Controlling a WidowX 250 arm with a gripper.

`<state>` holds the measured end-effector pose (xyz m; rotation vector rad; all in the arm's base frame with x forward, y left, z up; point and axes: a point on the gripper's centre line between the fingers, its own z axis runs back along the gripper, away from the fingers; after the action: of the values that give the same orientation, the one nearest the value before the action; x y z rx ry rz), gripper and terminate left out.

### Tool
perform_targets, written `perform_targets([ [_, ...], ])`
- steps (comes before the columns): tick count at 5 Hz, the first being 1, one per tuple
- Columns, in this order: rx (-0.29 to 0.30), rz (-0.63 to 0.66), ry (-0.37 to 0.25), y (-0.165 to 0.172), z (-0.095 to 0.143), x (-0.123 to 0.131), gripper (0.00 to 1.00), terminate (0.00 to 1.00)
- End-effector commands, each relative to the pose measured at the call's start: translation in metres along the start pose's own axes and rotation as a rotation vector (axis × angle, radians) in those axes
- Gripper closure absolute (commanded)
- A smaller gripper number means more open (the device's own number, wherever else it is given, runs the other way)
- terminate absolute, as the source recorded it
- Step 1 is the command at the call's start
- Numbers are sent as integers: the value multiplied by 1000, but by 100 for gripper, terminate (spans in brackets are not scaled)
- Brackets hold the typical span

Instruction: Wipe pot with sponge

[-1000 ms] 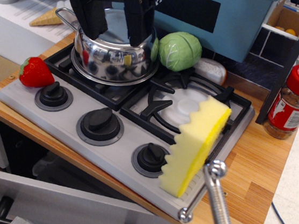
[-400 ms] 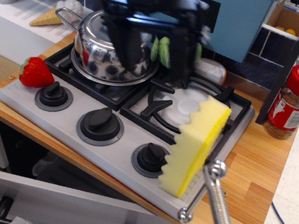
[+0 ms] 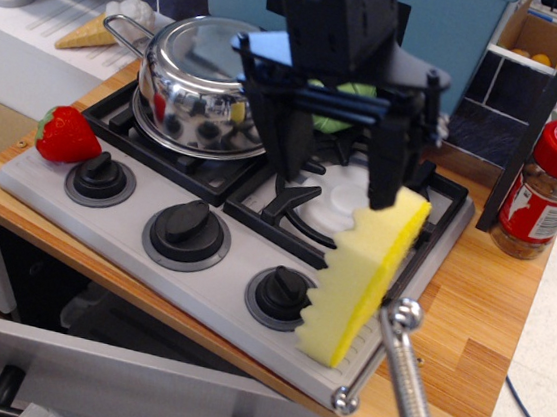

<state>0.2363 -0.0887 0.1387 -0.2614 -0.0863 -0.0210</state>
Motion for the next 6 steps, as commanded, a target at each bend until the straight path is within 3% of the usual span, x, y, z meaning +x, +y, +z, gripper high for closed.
perform_targets([
  [1, 5, 42, -40, -9, -17, 12, 0, 0],
  [2, -18, 86, -34, -14, -37, 17, 0, 0],
  [3, 44, 102, -28, -9, -48, 18, 0, 0],
  [4, 92, 76, -17, -2, -39, 13, 100, 0],
  [5, 108, 3, 7, 12, 1, 27, 100, 0],
  [6, 111, -127, 73, 35, 49, 49, 100, 0],
])
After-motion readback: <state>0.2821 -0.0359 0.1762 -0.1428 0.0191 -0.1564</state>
